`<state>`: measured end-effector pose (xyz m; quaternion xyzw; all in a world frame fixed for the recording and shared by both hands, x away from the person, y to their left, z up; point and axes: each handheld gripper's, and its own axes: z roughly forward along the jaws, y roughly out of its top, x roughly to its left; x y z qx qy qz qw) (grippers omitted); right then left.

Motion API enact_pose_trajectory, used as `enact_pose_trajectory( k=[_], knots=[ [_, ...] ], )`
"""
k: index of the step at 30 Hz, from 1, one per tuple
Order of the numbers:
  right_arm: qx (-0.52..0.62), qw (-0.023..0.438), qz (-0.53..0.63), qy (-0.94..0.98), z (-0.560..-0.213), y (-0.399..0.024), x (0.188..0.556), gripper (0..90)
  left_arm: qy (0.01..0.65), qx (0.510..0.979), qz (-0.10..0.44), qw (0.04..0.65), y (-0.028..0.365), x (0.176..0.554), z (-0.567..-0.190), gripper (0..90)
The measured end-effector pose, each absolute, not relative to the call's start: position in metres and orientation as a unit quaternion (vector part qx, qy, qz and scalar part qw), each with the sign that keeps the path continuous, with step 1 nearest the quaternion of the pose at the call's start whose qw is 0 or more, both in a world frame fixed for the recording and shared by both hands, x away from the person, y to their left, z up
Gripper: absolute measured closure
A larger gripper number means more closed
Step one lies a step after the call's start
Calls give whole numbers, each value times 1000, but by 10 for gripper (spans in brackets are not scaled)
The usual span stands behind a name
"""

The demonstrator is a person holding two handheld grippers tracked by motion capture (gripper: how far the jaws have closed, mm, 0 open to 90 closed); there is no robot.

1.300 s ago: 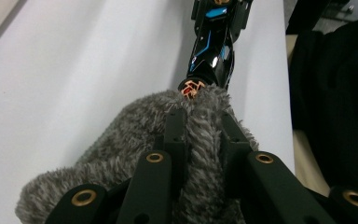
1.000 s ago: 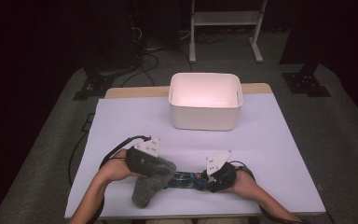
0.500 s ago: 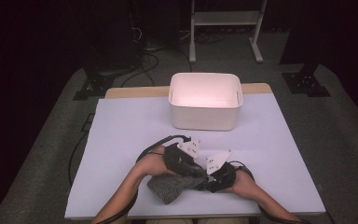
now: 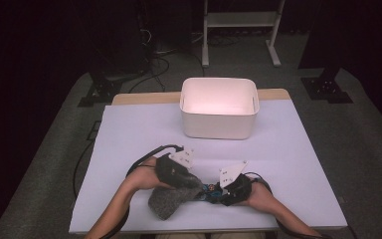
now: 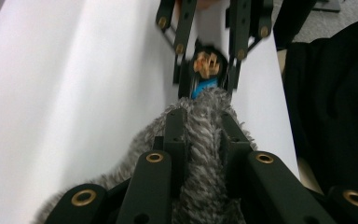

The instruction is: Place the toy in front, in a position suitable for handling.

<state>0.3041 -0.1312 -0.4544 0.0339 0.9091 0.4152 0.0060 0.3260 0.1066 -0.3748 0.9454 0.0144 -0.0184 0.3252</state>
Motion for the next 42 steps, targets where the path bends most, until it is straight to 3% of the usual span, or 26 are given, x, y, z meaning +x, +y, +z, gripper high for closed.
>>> enact_pose_trajectory(
  k=[9, 18, 20, 22, 32, 37, 39, 42],
  knots=[
    [37, 5, 415, 909, -455, -131, 304, 640, 49, 939, -16, 340, 144, 320, -375, 773],
    [40, 2, 412, 910, -454, -131, 305, 632, 57, 939, -18, 340, 149, 319, -378, 773],
    [49, -4, 412, 910, -453, -130, 305, 614, 55, 938, -19, 340, 149, 319, -378, 773],
    [57, -3, 410, 910, -452, -129, 306, 512, 56, 938, -22, 342, 148, 319, -378, 774],
    [55, -35, 423, 904, -442, -113, 313, 438, 53, 938, -23, 341, 144, 320, -378, 774],
    [52, -36, 412, 909, -445, -102, 316, 449, 53, 938, -25, 342, 144, 321, -378, 774],
    [48, -48, 411, 909, -446, -100, 316, 540, 54, 938, -27, 341, 144, 322, -378, 774],
    [39, -45, 411, 910, -445, -100, 315, 551, 54, 938, -32, 340, 143, 325, -377, 774]
  ],
)
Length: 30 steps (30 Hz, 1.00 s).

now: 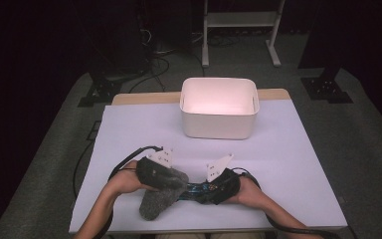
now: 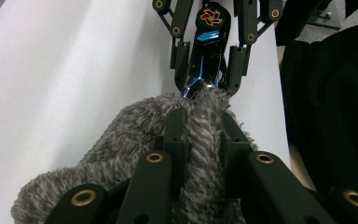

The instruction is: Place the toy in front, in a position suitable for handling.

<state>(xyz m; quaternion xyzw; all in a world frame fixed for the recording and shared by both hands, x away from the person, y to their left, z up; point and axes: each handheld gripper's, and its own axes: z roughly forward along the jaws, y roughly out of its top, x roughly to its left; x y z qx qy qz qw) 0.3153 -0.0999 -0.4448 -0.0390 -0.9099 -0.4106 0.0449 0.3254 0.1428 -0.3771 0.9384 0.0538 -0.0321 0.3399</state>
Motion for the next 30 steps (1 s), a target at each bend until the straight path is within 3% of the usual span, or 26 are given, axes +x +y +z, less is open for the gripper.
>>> enact_pose_trajectory(
  k=[15, 18, 21, 24, 30],
  knots=[
    [-49, 27, -426, -903, -423, -139, 343, 643, 44, 941, -48, 331, 100, 358, -376, 773],
    [-54, 21, -424, -904, -424, -136, 340, 615, 46, 941, -47, 333, 100, 358, -375, 773],
    [-52, 24, -413, -909, -429, -127, 338, 494, 52, 940, -45, 333, 104, 356, -374, 773],
    [-44, 17, -400, -915, -436, -116, 335, 461, 56, 939, -40, 337, 110, 355, -372, 773],
    [-47, 6, -388, -920, -449, -109, 334, 560, 63, 937, -37, 341, 121, 355, -371, 772]
  ],
)
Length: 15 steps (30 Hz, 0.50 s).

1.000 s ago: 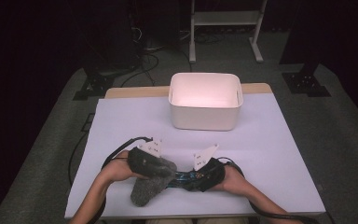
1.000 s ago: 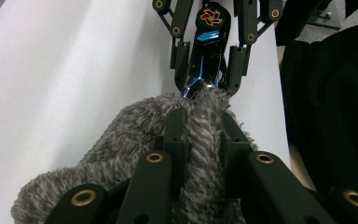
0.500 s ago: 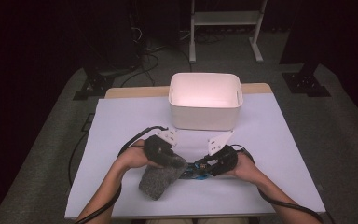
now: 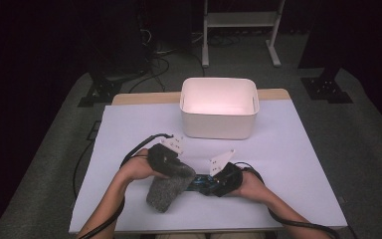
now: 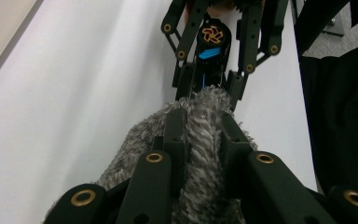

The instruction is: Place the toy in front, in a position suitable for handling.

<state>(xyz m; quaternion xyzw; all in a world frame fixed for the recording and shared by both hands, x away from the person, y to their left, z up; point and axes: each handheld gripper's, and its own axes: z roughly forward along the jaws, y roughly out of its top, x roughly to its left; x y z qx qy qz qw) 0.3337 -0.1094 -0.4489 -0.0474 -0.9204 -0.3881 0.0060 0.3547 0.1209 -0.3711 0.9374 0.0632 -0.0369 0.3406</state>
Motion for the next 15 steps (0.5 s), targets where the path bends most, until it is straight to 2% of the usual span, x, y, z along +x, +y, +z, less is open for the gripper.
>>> enact_pose_trajectory(
  k=[10, 15],
  knots=[
    [-47, -1, -391, -919, -443, -128, 346, 562, 72, 932, -32, 354, 116, 362, -366, 772],
    [-59, -4, -391, -919, -449, -133, 344, 537, 67, 940, -29, 333, 100, 367, -369, 772]
  ],
)
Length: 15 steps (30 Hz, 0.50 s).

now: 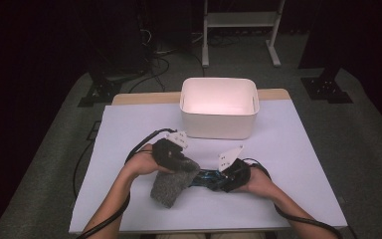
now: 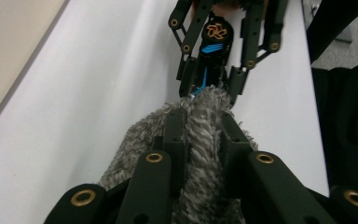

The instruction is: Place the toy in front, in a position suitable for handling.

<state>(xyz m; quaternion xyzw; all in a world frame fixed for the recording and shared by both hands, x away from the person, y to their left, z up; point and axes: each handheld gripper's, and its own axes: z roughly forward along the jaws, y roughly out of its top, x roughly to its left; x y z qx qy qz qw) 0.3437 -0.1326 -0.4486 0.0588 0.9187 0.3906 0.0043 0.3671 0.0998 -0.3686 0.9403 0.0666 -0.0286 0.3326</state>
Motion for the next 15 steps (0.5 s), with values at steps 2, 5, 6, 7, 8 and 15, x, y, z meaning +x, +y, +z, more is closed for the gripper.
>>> enact_pose_trajectory(
  k=[2, 5, 6, 7, 8, 15],
  knots=[
    [65, -11, 396, 916, -448, -133, 343, 452, 65, 942, -29, 326, 95, 366, -375, 772],
    [68, -15, 389, 919, -446, -133, 340, 385, 85, 935, -37, 343, 98, 365, -378, 768],
    [71, -20, 387, 919, -445, -134, 340, 383, 89, 931, -39, 351, 100, 364, -379, 769],
    [74, -22, 386, 919, -444, -135, 340, 382, 91, 930, -41, 354, 102, 363, -380, 770],
    [75, -23, 388, 918, -444, -136, 340, 379, 92, 928, -42, 359, 104, 362, -380, 770],
    [107, -49, 428, 896, -433, -146, 342, 332, 72, 933, -45, 351, 104, 350, -377, 770]
  ],
)
